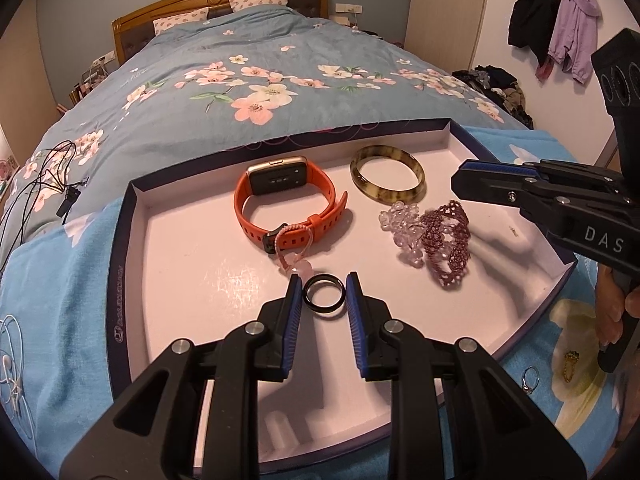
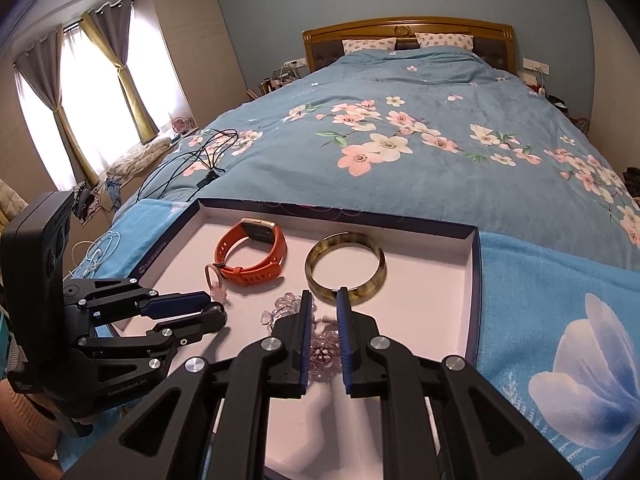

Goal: Organize jewelry
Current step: 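Open the left tool to drop the black ring in the tray while the right tool releases the purple bracelet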

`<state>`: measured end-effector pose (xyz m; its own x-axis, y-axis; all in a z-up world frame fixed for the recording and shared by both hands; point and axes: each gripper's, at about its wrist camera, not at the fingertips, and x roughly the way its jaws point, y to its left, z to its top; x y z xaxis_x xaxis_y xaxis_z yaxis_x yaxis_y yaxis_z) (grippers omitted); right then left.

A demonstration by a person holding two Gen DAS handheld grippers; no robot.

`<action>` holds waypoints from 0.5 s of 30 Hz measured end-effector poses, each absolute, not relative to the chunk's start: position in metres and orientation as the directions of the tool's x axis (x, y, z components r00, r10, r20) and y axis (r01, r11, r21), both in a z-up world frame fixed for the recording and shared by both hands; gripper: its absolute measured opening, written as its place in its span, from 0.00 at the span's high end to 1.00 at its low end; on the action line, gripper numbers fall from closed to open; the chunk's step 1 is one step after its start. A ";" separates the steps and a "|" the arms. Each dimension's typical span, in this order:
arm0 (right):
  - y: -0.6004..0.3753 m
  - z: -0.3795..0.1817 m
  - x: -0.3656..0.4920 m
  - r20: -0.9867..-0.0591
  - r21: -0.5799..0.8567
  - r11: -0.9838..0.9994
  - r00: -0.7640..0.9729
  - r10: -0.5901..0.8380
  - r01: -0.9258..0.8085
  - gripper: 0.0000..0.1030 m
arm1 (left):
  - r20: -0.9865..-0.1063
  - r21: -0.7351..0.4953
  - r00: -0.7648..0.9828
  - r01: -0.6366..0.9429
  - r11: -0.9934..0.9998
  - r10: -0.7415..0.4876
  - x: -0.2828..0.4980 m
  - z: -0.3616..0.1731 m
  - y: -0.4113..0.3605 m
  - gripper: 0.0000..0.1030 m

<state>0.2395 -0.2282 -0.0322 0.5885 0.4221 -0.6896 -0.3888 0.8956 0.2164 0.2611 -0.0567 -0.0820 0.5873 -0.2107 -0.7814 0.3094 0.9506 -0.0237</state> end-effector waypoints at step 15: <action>-0.237 -0.015 0.209 -0.655 0.235 0.878 0.600 0.459 -0.416 0.77 | -0.687 -0.002 0.691 0.306 0.952 -0.224 0.221 -0.041 -0.037 0.61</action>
